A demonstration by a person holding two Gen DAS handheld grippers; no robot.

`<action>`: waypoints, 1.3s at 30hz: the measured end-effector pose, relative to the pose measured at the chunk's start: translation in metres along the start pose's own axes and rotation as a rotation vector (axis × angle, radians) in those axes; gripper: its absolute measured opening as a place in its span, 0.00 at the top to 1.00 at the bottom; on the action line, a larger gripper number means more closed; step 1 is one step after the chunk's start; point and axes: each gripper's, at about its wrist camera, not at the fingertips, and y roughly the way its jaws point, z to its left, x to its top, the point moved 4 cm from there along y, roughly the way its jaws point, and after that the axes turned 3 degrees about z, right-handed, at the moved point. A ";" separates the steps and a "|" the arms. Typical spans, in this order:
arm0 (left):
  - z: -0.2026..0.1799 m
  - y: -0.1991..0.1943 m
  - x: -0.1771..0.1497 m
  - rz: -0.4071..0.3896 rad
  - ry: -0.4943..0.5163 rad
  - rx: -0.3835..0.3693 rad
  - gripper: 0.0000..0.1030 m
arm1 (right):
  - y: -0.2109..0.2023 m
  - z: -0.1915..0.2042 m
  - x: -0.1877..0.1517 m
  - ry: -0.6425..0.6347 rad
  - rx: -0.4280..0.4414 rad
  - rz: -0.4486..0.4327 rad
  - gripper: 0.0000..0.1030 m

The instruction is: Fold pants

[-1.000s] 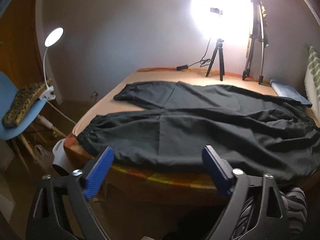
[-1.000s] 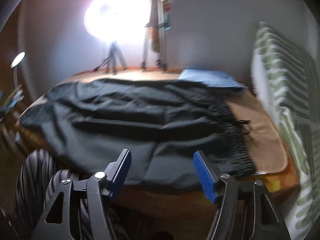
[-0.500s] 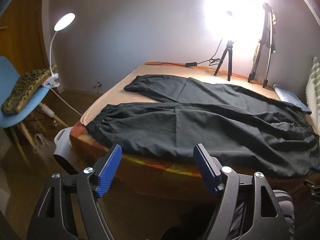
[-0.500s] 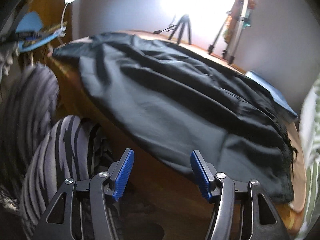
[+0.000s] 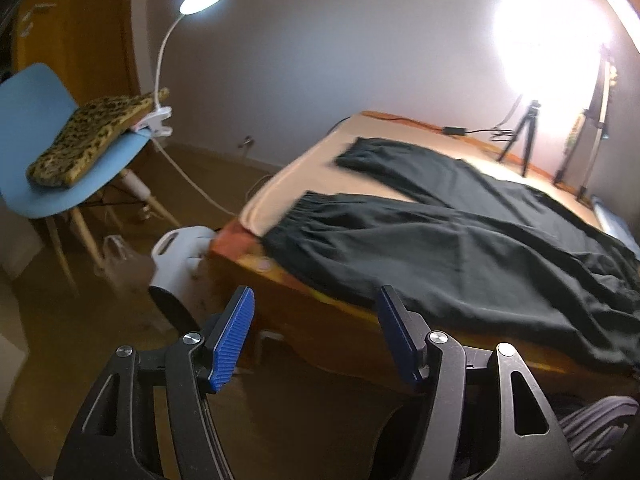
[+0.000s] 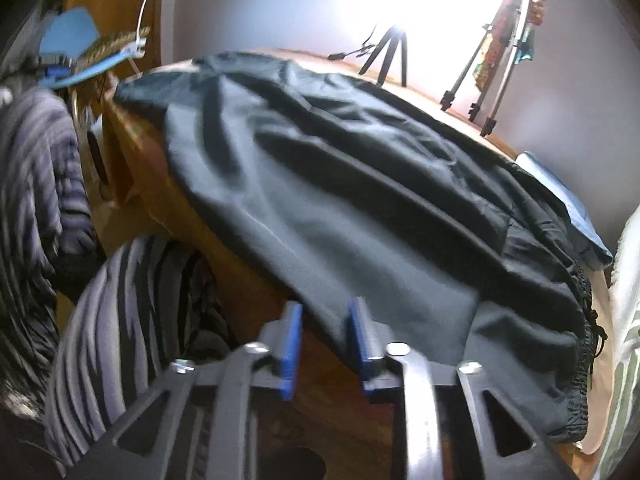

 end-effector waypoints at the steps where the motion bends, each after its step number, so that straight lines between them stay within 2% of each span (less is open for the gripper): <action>1: 0.007 0.008 0.002 0.011 -0.009 -0.001 0.39 | -0.003 -0.003 0.004 0.014 -0.002 -0.008 0.89; 3: 0.020 0.028 0.007 0.042 -0.031 -0.005 0.39 | -0.009 -0.009 0.012 0.025 -0.034 -0.019 0.95; 8: 0.038 0.067 0.017 0.082 -0.078 -0.039 0.39 | -0.017 -0.033 0.050 0.051 -0.132 -0.049 0.97; 14: 0.048 0.105 0.024 0.102 -0.131 -0.043 0.39 | -0.012 -0.043 0.089 0.025 -0.184 -0.042 0.97; 18: 0.051 0.121 0.027 0.113 -0.154 -0.044 0.39 | -0.007 -0.043 0.099 0.011 -0.195 -0.031 0.97; 19: 0.049 0.125 0.027 0.113 -0.154 -0.041 0.42 | -0.007 -0.043 0.100 0.010 -0.199 -0.028 0.97; 20: 0.047 0.128 0.026 0.116 -0.152 -0.040 0.53 | -0.007 -0.042 0.099 0.011 -0.202 -0.027 0.97; 21: 0.046 0.131 0.025 0.121 -0.150 -0.038 0.58 | -0.008 -0.042 0.099 0.012 -0.202 -0.024 0.97; 22: 0.045 0.136 0.024 0.130 -0.153 -0.033 0.67 | -0.008 -0.043 0.099 0.013 -0.203 -0.022 0.97; 25: 0.041 0.140 0.023 0.115 -0.156 -0.022 0.78 | -0.010 -0.042 0.096 0.009 -0.209 -0.016 0.97; 29: 0.036 0.140 0.026 0.088 -0.169 -0.006 0.87 | -0.014 -0.041 0.093 0.009 -0.214 -0.014 0.97; 32: 0.038 0.132 0.033 0.057 -0.212 -0.029 0.91 | -0.017 -0.041 0.094 0.006 -0.218 -0.020 0.97; 39: 0.037 0.109 0.071 -0.035 -0.260 -0.067 0.92 | -0.023 -0.055 0.106 0.018 -0.233 -0.045 0.97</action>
